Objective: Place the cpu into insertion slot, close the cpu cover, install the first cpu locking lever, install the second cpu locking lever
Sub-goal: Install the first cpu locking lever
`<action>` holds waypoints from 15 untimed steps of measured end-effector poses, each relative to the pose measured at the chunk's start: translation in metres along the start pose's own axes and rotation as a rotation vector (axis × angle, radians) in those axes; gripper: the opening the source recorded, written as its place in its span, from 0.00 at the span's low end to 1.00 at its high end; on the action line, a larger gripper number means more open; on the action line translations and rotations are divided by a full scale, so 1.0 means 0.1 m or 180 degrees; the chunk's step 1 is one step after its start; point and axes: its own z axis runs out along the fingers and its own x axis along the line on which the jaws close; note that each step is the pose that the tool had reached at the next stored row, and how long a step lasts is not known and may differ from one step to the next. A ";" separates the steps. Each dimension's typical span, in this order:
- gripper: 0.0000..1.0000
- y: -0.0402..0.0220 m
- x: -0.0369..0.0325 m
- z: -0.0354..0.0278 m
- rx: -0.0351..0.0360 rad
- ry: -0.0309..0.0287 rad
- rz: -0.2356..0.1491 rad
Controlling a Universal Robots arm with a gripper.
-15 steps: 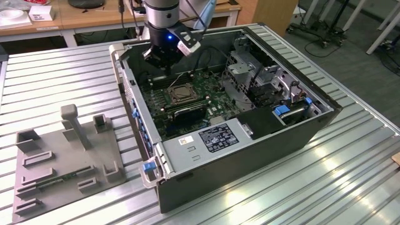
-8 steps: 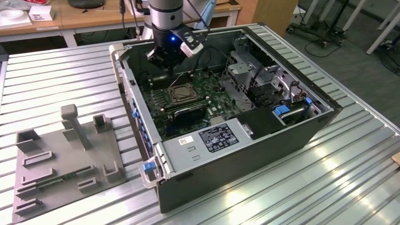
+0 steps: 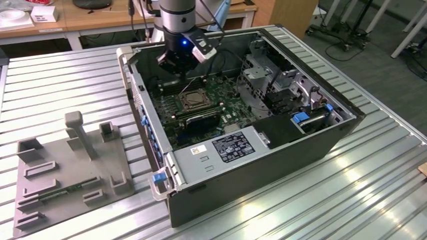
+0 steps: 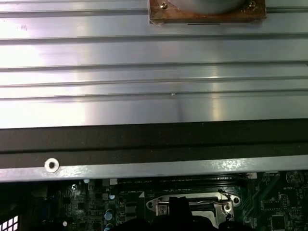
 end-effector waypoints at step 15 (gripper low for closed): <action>0.11 0.004 -0.064 0.039 -0.0071 0.0005 0.0008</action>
